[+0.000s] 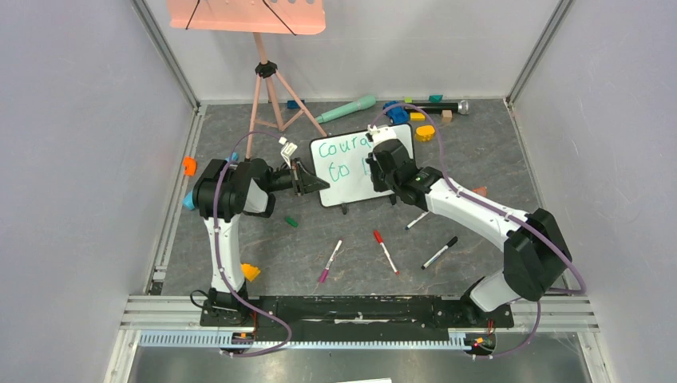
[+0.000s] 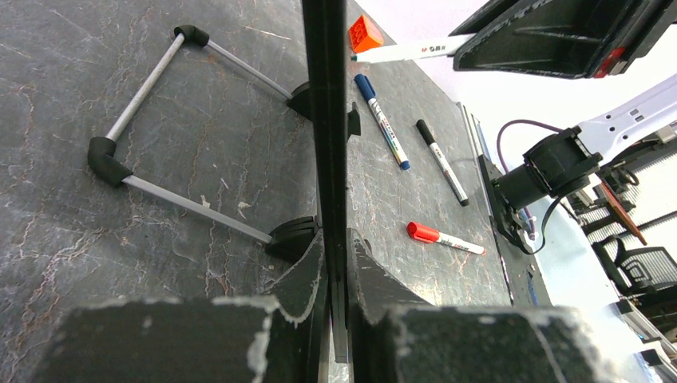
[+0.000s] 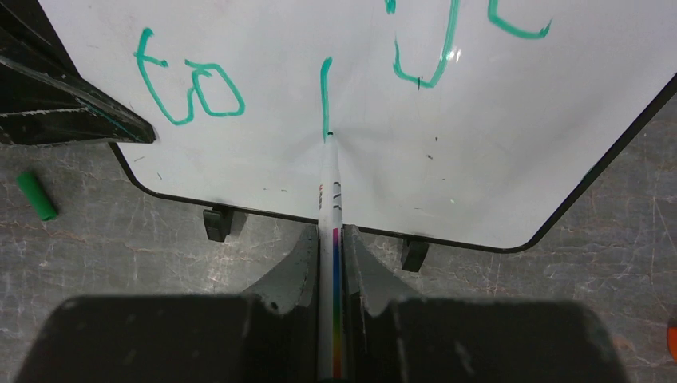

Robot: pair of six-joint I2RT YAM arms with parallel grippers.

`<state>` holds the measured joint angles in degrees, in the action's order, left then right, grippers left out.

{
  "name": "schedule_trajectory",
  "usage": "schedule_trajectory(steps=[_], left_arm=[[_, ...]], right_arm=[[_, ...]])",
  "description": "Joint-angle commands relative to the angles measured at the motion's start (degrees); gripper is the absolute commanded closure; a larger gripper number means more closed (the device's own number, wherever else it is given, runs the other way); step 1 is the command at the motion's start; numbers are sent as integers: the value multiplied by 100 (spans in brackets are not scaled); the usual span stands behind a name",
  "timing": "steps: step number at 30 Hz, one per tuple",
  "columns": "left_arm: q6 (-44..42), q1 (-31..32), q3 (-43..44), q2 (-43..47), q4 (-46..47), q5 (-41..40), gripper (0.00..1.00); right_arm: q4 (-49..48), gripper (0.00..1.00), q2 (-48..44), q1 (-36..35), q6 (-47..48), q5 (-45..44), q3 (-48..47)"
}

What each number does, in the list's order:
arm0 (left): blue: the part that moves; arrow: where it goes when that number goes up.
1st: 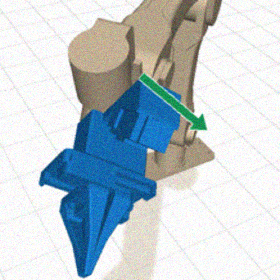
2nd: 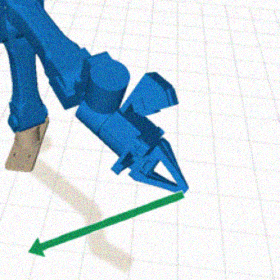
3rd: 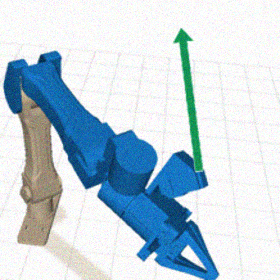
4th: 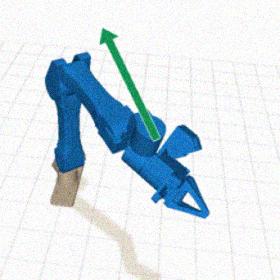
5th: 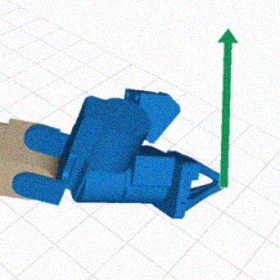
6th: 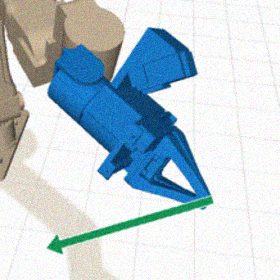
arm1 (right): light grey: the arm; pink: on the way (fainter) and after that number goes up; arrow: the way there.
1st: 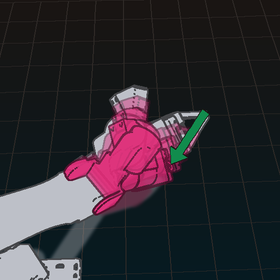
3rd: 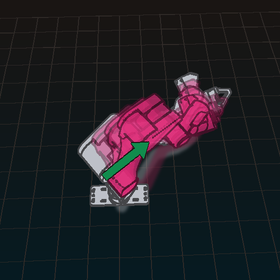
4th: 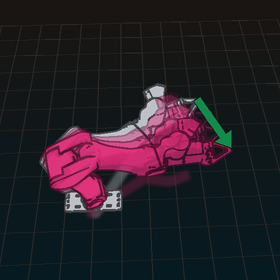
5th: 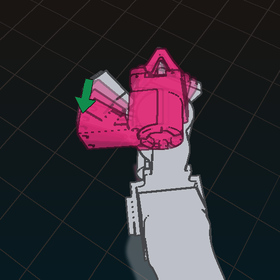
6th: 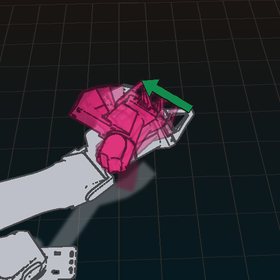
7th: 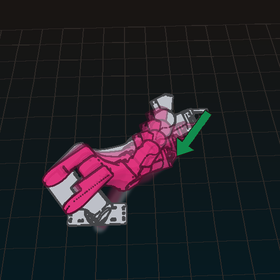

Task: Write a sentence on the whiteboard

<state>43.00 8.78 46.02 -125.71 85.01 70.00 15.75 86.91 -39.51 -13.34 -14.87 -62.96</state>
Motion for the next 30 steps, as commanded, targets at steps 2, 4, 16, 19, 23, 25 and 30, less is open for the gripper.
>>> schedule_trajectory(steps=[2, 4, 16, 19, 23, 25, 30], left_arm=[[-476, 67, 67, 75, 420, 128, 98], [-472, 63, 74, 81, 420, 137, 98], [-468, 63, 85, 64, 421, 142, 98], [-466, 63, 83, 68, 420, 137, 98], [-466, 63, 91, 73, 420, 137, 98], [-467, 63, 92, 73, 420, 137, 98], [-470, 63, 83, 73, 420, 147, 98]], right_arm=[[-108, 100, -263, 41, 153, -57, -366], [-115, 100, -215, 43, 157, -58, -375], [-86, 100, 37, 88, 250, -127, -470], [-67, 100, 101, 110, 282, -138, -490], [-50, 100, 173, 123, 304, -155, -527], [-28, 100, 201, 143, 303, -176, -540], [136, 100, 238, 212, 252, -361, -615]])
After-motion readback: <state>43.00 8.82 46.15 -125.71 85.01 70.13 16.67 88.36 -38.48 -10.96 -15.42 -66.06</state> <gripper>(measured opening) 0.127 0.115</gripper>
